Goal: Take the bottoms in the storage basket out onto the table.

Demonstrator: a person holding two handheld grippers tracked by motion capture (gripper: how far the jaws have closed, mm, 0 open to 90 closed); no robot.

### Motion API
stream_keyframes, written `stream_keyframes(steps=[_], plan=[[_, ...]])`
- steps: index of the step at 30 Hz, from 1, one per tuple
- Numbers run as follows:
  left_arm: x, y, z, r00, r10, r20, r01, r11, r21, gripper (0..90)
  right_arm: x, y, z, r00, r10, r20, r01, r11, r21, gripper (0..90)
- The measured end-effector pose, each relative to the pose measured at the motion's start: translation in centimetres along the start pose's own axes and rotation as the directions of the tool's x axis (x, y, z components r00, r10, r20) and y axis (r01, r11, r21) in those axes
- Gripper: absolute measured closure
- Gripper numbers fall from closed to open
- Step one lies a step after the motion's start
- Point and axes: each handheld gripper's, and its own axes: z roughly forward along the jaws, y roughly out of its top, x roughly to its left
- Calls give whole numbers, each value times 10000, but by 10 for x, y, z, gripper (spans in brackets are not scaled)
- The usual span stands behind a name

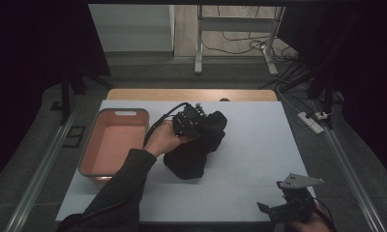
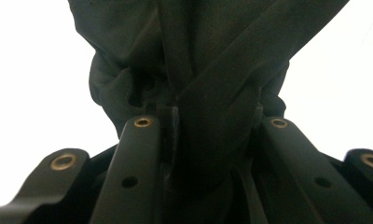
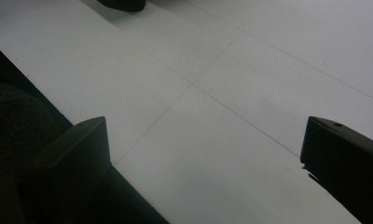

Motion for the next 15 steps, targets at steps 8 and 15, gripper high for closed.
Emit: stream_keyframes(steps=[8,15], plan=[[3,-5,13,9999,-89,-54,90,9999,102,702,1,0,1,9999,-121,5,121,9999,66,15],[5,-11,25,9998,-188,34,187,9998,68,697,1,0,1,9999,-113,20,113,9999,73,15]])
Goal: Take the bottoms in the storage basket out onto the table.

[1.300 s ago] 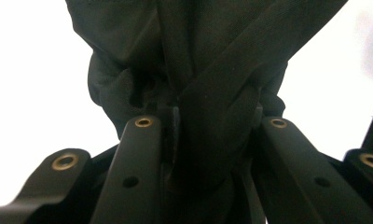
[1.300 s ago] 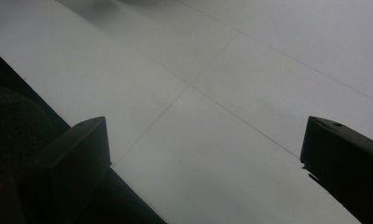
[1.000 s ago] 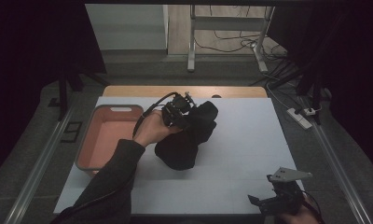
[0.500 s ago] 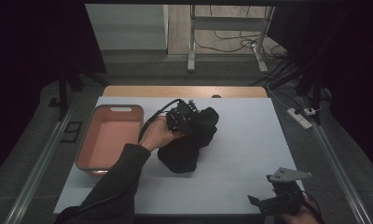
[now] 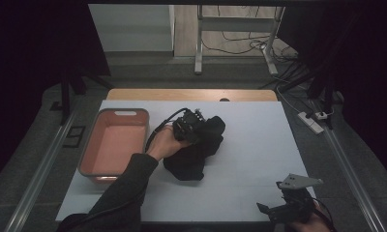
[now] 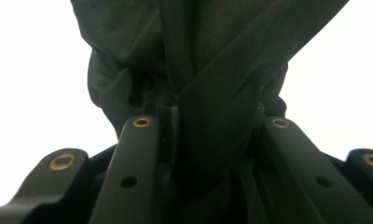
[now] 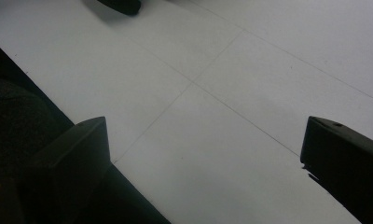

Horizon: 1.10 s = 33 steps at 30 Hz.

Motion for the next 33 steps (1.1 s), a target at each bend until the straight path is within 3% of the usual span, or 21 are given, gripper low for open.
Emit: stream_keyframes(steps=[6,14,24,26,33], plan=[[3,-5,9,9997,-199,165,199,9998,10,694,0,0,0,10000,-17,17,17,10000,-2,15],[3,-8,24,9996,-118,276,113,9998,191,683,0,0,0,10000,-33,26,33,10000,-5,15],[6,-13,34,9988,-257,410,259,9996,-56,649,1,0,0,10000,-82,41,82,10000,14,15],[6,-15,35,9996,-50,294,54,9999,-155,641,1,0,0,10000,-87,42,86,10000,28,15],[5,-19,45,9996,80,-261,-83,9999,-96,561,1,0,0,9999,-106,59,105,9999,58,15]])
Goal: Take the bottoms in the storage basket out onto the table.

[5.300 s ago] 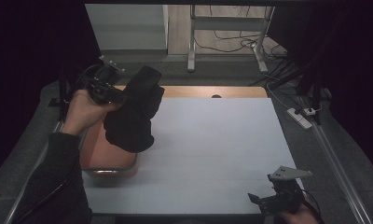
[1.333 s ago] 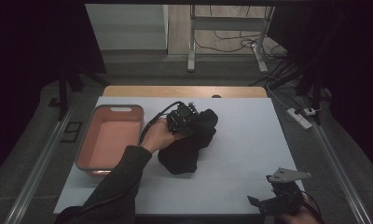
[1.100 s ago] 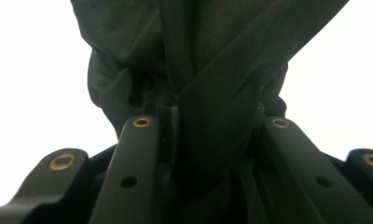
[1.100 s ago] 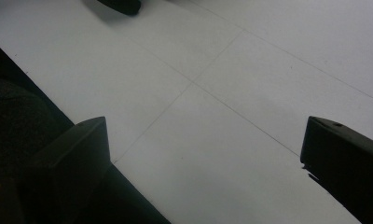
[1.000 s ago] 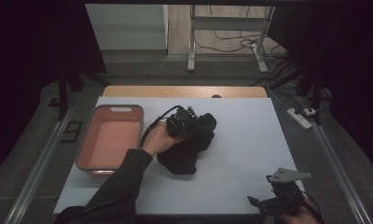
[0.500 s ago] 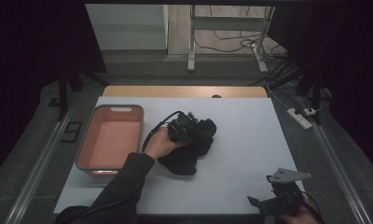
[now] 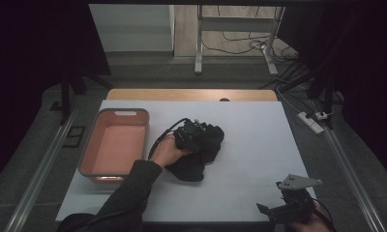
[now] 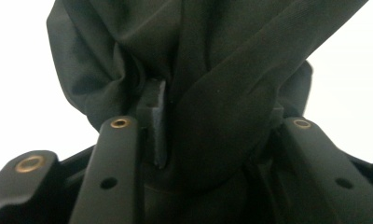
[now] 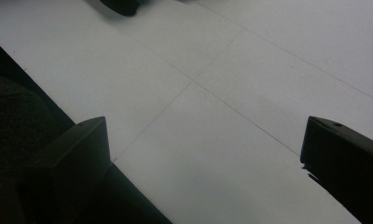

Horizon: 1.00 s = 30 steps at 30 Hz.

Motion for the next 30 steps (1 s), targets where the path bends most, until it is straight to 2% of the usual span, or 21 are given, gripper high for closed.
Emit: stream_keyframes(steps=[9,14,19,23,30], plan=[[2,-1,4,10000,-31,64,31,10000,-19,479,0,0,1,10000,-49,-3,49,10000,20,15],[4,1,5,9990,47,443,-49,10000,45,393,1,0,1,10000,-84,-7,84,9999,57,15],[6,4,3,9964,-107,837,100,9999,82,308,0,0,1,10000,-84,-15,84,9999,63,15],[6,6,-1,9960,-226,866,223,9997,45,282,1,0,1,10000,-90,-13,90,9999,69,15],[4,11,-11,9964,-303,787,328,9990,-305,222,1,0,1,9999,-119,-1,119,9999,115,15]])
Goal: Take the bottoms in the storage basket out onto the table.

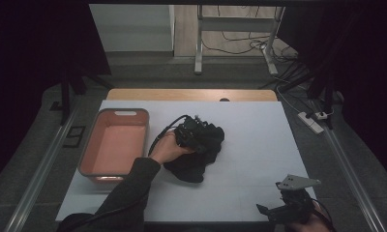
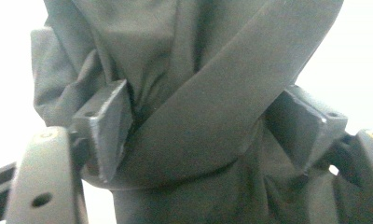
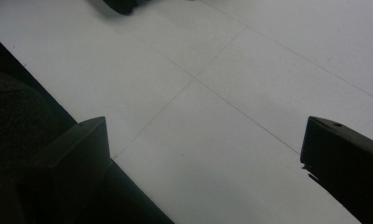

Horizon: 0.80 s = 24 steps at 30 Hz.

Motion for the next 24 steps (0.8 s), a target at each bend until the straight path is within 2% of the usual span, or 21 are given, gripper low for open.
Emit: stream_keyframes(steps=[5,12,17,19,24], plan=[[-5,2,-5,9998,214,-28,-214,9997,74,187,0,0,0,10000,3,4,-3,10000,3,15],[-7,0,-12,9998,219,31,-218,9993,-296,86,0,0,0,10000,2,3,-2,10000,6,15],[-6,-5,-16,9995,113,297,-90,9970,-767,7,0,0,0,10000,3,10,-3,10000,20,15],[-6,-6,-17,9996,146,262,-124,9967,-805,0,0,0,0,10000,-19,13,19,10000,17,15],[-5,-10,-19,9977,149,666,-93,9964,-840,0,0,0,0,10000,-18,15,18,10000,19,15]])
